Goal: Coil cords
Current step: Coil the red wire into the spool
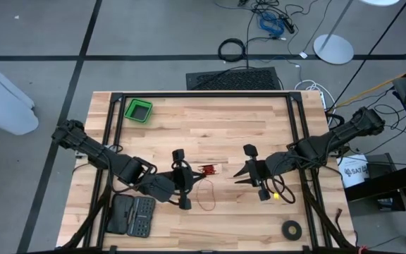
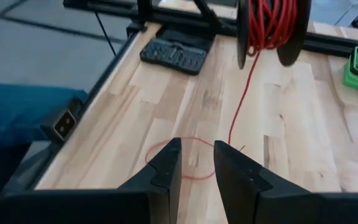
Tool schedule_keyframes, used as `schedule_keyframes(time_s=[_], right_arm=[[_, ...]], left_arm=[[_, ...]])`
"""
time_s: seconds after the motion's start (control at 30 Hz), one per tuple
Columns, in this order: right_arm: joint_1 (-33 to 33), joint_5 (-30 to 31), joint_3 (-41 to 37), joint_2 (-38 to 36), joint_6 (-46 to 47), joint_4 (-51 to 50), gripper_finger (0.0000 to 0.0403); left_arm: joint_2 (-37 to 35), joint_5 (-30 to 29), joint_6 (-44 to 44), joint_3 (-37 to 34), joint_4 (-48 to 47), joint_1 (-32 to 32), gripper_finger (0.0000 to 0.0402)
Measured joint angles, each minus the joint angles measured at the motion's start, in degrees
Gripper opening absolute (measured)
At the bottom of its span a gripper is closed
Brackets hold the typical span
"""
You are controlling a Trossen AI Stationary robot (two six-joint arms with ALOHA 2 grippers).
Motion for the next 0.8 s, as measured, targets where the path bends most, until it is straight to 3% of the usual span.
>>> schedule_keyframes(time_s=[0.4,0.8], right_arm=[[-1.03,0.11,0.0,0.0,-3.58,0.14,0.0082],[-2.29,-0.42,-13.21,0.04,-9.46,24.61,0.0082]], left_arm=[[-0.39,-1.02,-2.39,0.0,-1.84,-0.04,0.0004],[-0.39,-3.25,-3.35,0.0,-1.9,-1.6,0.0004]])
